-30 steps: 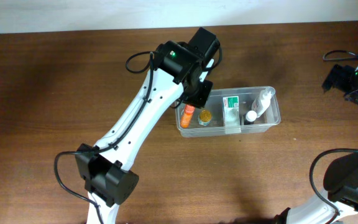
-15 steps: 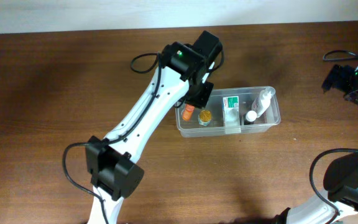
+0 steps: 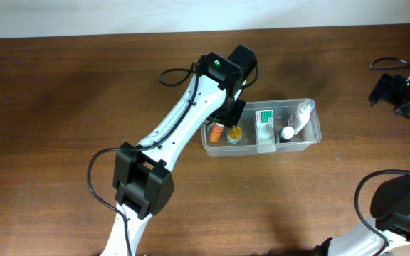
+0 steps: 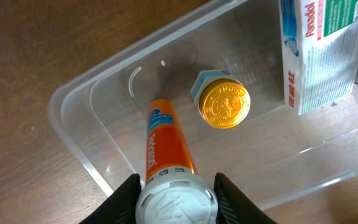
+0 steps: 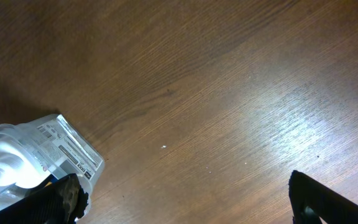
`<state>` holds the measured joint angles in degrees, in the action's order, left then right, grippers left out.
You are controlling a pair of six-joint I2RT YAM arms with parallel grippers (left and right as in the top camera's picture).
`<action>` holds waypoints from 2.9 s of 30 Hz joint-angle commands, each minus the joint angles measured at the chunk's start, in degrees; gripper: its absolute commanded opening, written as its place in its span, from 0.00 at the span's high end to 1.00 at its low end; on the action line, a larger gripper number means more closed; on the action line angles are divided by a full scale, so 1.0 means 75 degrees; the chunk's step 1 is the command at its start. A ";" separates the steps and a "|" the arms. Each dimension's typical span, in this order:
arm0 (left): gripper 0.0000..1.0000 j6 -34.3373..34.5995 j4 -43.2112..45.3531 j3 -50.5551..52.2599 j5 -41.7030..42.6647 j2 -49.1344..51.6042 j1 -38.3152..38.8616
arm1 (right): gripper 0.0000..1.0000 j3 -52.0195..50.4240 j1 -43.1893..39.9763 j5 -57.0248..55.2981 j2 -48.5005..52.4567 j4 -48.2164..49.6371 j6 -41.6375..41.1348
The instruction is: Pack container
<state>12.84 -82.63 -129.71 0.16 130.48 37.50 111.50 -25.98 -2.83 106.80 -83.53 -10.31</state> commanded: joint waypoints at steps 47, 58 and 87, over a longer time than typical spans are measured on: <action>0.01 0.0449 -0.1880 -0.3427 -0.0522 -0.0597 -0.2693 | 0.02 0.0009 -0.0047 -0.0090 -0.0038 0.0000 -0.0041; 0.01 0.0321 -0.1877 -0.1932 -0.0452 -0.3474 -0.2669 | 0.02 0.0009 -0.0047 -0.0090 -0.0038 0.0000 -0.0041; 0.01 0.1195 -0.1874 0.2734 -0.0364 -0.9550 -0.2669 | 0.02 0.0009 -0.0047 -0.0090 -0.0038 0.0000 -0.0041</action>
<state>20.86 -96.71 -109.97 -2.96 60.62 17.30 111.50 -25.98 -2.83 106.80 -83.53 -10.33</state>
